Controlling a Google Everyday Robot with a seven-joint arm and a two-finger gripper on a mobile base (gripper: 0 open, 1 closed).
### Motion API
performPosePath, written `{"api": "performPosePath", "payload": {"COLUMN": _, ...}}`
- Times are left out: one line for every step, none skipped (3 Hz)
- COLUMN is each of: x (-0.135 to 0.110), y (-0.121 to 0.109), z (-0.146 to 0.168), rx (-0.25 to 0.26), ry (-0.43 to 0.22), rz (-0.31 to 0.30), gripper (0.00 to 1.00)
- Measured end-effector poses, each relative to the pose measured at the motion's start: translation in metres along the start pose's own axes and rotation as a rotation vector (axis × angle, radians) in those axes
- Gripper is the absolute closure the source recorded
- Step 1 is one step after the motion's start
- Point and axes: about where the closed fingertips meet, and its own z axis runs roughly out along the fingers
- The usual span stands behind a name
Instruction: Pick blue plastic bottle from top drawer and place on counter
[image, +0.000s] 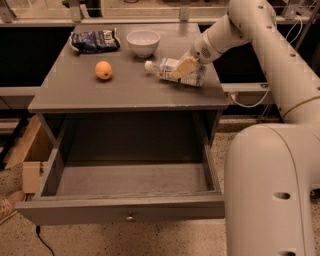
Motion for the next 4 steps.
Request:
{"api": "performPosePath", "payload": {"x": -0.001, "y": -0.004, "z": -0.016, "rx": 0.032, "ry": -0.037, "rz": -0.004, "gripper": 0.00}}
{"api": "performPosePath", "payload": {"x": -0.005, "y": -0.004, "z": -0.034, "rx": 0.066, "ry": -0.069, "rz": -0.021, "gripper": 0.00}}
{"api": "performPosePath", "payload": {"x": -0.002, "y": -0.003, "z": -0.064, "rx": 0.124, "ry": -0.106, "rz": -0.026, "gripper": 0.00}}
{"api": "performPosePath", "payload": {"x": 0.014, "y": 0.003, "z": -0.091, "rx": 0.184, "ry": -0.144, "rz": -0.012, "gripper": 0.00}}
